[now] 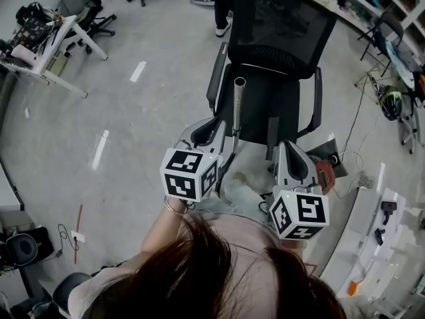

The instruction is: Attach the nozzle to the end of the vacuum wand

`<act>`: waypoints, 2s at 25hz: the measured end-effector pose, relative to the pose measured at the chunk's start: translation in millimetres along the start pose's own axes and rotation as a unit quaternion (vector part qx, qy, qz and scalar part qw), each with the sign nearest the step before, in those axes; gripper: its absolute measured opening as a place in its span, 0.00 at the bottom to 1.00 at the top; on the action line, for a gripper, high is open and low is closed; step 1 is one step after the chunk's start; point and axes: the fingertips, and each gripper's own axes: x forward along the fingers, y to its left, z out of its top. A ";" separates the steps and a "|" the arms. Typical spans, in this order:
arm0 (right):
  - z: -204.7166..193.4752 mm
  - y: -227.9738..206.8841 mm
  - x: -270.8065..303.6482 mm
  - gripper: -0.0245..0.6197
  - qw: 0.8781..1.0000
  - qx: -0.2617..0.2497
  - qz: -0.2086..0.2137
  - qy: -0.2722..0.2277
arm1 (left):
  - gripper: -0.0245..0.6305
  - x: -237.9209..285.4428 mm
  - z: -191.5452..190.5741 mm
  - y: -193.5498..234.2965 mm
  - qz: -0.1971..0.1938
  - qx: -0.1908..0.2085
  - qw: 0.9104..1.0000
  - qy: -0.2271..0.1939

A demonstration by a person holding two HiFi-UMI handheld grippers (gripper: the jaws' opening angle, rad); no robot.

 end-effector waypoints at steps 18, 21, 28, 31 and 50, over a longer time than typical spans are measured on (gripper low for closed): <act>6.3 -23.6 22.7 0.07 1.000 0.000 0.000 0.008 | 0.15 47.4 -8.4 10.7 0.004 -0.005 0.999 0.031; 5.7 -25.9 24.2 0.07 1.000 0.000 -0.003 0.009 | 0.16 53.1 -10.2 14.1 0.007 -0.006 0.999 0.033; 2.7 -38.2 24.3 0.07 1.000 0.003 -0.012 0.012 | 0.19 71.5 -16.2 15.7 0.014 -0.003 0.999 0.037; 2.3 -41.9 24.9 0.07 1.000 0.004 -0.016 0.014 | 0.19 78.5 -18.4 17.3 0.017 0.000 0.999 0.039; 1.4 -65.2 27.9 0.07 0.999 0.007 -0.036 0.024 | 0.21 118.6 -29.9 27.7 0.022 -0.004 0.998 0.067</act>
